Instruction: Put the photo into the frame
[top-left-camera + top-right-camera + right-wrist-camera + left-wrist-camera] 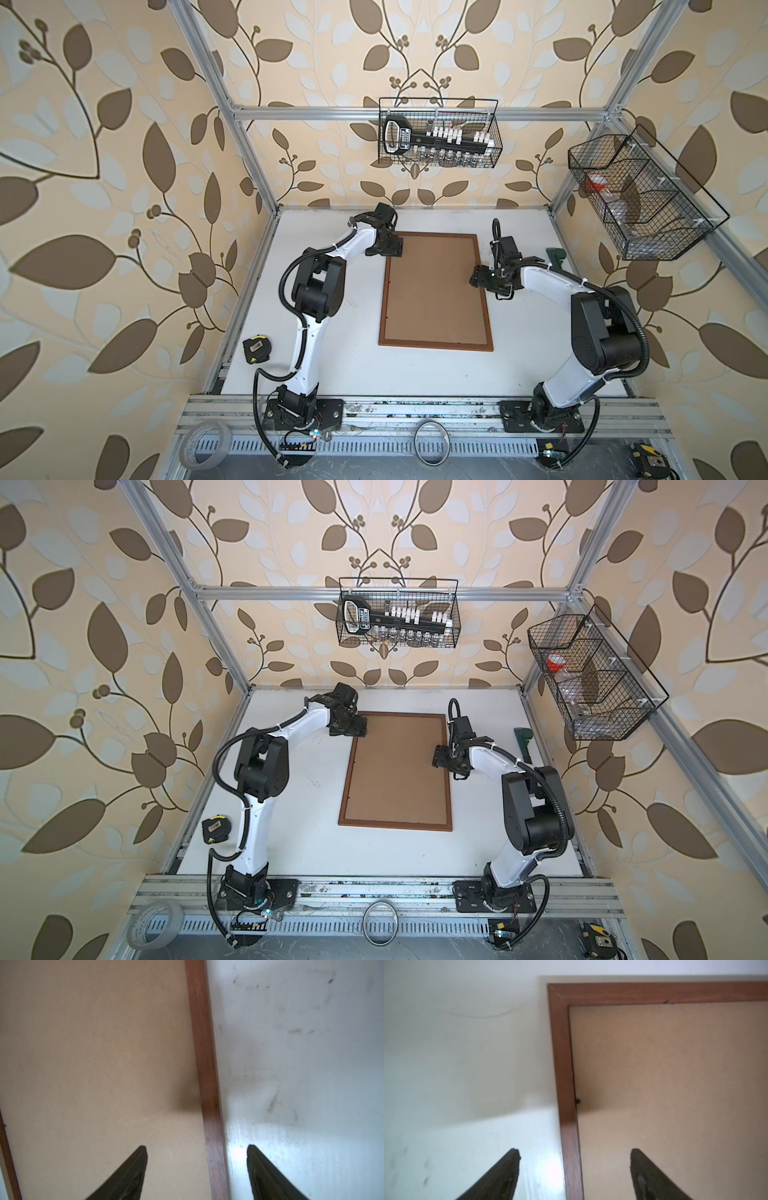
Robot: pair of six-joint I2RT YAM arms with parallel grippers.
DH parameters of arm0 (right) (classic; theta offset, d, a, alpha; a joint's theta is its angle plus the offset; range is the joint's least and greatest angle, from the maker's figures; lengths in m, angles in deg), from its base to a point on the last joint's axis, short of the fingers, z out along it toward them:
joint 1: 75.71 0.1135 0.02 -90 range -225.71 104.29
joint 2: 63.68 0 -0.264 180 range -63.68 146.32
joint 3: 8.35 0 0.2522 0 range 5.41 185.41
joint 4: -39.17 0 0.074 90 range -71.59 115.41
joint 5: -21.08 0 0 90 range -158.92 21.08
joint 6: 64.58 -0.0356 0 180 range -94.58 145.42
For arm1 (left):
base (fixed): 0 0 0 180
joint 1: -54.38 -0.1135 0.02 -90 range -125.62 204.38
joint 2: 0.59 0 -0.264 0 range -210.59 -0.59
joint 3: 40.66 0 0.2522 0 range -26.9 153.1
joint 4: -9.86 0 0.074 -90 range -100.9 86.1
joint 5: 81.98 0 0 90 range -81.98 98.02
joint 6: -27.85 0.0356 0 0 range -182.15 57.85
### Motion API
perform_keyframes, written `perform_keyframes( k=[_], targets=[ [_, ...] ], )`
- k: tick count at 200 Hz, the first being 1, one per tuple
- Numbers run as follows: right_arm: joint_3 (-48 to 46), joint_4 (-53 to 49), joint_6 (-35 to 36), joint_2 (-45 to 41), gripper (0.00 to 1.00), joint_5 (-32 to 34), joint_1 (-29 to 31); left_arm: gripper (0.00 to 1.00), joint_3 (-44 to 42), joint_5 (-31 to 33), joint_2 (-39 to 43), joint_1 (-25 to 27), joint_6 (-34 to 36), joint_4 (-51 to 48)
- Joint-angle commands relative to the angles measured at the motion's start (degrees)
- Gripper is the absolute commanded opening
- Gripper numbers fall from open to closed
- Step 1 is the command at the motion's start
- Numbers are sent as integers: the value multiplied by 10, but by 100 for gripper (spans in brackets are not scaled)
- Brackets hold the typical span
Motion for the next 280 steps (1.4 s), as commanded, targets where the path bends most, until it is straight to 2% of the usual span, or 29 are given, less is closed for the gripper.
perform_keyframes(
  k=[1,31,51,64,72,81,99,121,149,170,217,280],
  targets=[
    [25,-25,11,-11,76,26,-14,93,-85,67,123,-3,-34,66],
    [33,-22,14,-7,75,40,-44,99,-185,223,214,-2,-57,99],
    [60,-29,22,20,73,52,-57,99,-197,329,245,-3,-67,88],
    [68,-13,23,31,64,49,-67,99,-203,357,254,-5,-93,79],
    [73,1,23,36,58,43,-73,99,-210,333,259,-13,-101,82],
    [87,15,26,47,54,38,-76,98,-218,276,263,-24,-99,89],
    [144,7,41,89,54,25,-84,88,-233,194,266,-28,-85,101],
    [206,-13,64,148,53,-23,-92,77,-243,108,256,-28,-88,96],
    [245,-19,87,195,52,-54,-92,71,-284,0,242,-28,-131,132],
    [288,-47,101,235,51,-56,-92,68,-309,-56,220,-27,-163,167],
    [340,-70,111,281,50,-65,-93,65,-313,-97,175,-27,-186,184],
    [388,-87,110,320,50,-73,-90,59,-304,-95,133,-26,-193,163]
  ],
)
